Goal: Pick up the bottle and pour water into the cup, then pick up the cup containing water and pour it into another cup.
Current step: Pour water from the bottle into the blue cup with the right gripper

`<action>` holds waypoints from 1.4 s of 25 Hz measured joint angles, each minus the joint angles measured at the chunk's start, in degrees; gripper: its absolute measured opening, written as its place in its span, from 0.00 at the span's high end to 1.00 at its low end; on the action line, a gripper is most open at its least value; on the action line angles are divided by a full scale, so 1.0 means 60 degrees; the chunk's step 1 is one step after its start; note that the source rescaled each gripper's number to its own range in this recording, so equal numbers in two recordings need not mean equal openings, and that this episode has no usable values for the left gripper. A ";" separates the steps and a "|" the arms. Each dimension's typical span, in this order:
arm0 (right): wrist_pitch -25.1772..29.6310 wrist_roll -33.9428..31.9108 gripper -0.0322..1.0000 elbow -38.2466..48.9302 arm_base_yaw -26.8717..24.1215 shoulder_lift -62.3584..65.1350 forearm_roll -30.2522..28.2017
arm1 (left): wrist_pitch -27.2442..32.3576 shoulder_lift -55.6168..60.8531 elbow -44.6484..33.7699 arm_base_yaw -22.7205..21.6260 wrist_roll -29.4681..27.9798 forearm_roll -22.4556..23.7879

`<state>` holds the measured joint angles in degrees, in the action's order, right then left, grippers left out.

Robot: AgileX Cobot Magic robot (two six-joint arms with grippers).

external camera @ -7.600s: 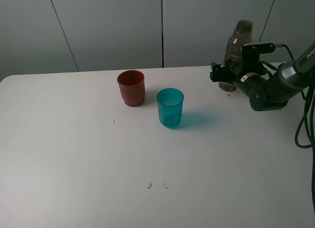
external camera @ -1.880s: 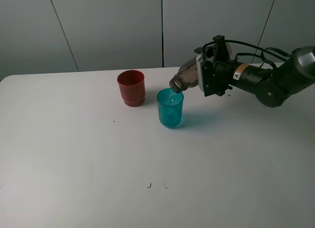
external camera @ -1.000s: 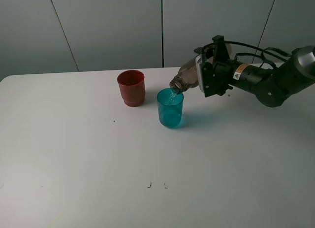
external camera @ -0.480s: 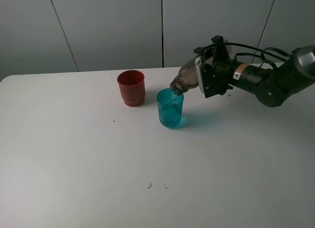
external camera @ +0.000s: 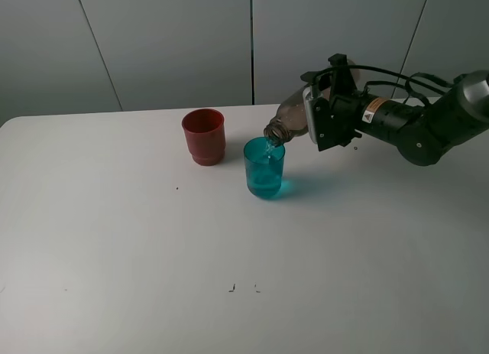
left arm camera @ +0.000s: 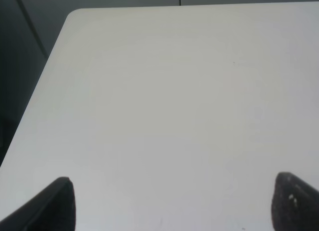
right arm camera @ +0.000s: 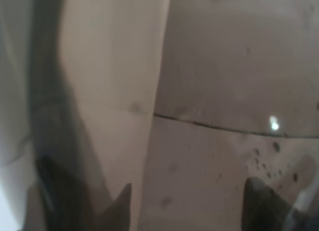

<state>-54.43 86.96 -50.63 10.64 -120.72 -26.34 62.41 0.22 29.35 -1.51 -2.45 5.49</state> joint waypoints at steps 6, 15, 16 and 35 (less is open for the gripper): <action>-0.0019 0.0000 0.94 0.0000 0.0000 0.0000 0.0000 | 0.0000 0.0000 0.0000 0.0000 0.0000 0.0000; -0.0040 0.0000 0.94 -0.0037 0.0000 0.0000 0.0000 | 0.0000 0.0000 0.0000 0.0000 0.0000 0.0000; -0.0058 0.0000 0.94 -0.0037 0.0000 0.0000 0.0000 | 0.0000 0.0000 0.0000 0.0000 0.0000 0.0000; -0.0077 0.0317 0.94 -0.0051 0.0000 0.0015 -0.0104 | 0.0000 0.0000 0.0000 0.0000 -0.0020 0.0000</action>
<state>-54.90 88.86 -50.94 10.64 -120.63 -26.97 62.41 0.22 29.35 -1.51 -2.56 5.49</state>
